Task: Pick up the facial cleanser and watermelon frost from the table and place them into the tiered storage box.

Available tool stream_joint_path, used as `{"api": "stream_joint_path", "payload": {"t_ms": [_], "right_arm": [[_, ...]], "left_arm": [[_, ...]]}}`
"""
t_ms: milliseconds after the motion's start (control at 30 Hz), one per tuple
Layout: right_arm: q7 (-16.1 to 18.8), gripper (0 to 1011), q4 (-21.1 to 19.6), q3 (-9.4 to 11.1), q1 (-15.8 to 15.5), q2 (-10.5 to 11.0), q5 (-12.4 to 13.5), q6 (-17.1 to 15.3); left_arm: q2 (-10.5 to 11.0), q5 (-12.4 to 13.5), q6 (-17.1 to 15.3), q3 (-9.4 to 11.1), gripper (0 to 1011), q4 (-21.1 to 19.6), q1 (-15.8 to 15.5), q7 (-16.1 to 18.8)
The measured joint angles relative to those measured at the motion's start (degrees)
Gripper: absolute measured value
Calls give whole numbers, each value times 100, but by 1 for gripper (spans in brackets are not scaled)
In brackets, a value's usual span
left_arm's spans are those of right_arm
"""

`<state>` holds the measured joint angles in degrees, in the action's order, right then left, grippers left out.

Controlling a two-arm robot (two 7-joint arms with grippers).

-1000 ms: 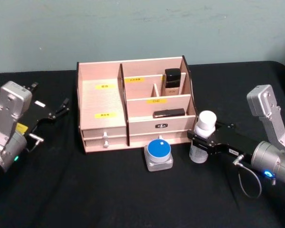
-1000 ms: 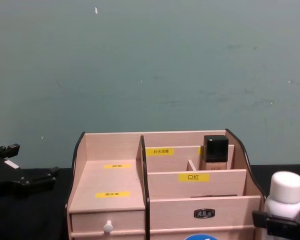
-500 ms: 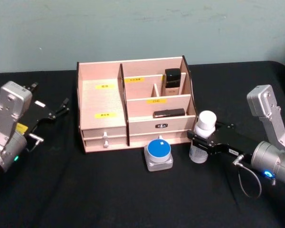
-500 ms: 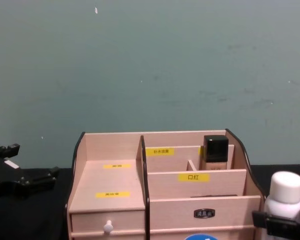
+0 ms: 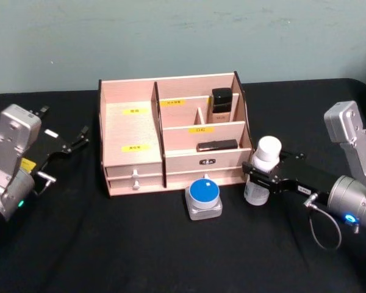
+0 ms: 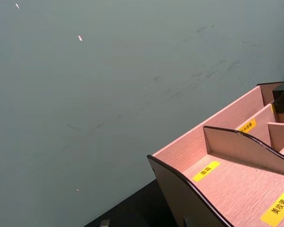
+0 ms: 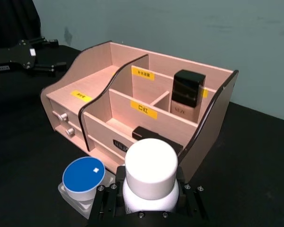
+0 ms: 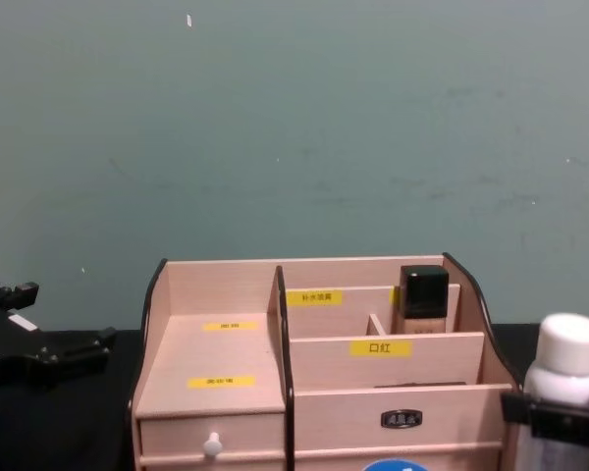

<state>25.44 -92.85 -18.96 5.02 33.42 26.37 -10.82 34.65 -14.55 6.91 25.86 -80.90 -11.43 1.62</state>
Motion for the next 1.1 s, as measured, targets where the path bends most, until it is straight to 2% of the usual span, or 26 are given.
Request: {"api": "stream_joint_path", "payload": {"t_ms": [233,400,533,633,667,867,967,1100], "right_arm": [[-54,602,-340,79,-7,129,82,-146],[-117,602,-726,143,18,245,157,-324],[-125,602,-916,145,134,281,224,-442],[-118,602,-948,62,395,244,258,-533],[-118,602,-948,62,395,244,258,-533],[-111,602,-718,-195,975,4,254,-619],[-112,602,-443,-395,1347,-220,186,-617],[-125,602,-147,-622,1694,-450,60,-601]], "left_arm": [[0,0,0,0,1010,0,0,0],[0,0,0,0,1010,0,0,0],[0,0,0,0,1010,0,0,0],[0,0,0,0,1009,0,0,0],[0,0,0,0,1009,0,0,0],[0,0,0,0,1010,0,0,0],[0,0,0,0,1010,0,0,0],[0,0,0,0,1009,0,0,0]]}}
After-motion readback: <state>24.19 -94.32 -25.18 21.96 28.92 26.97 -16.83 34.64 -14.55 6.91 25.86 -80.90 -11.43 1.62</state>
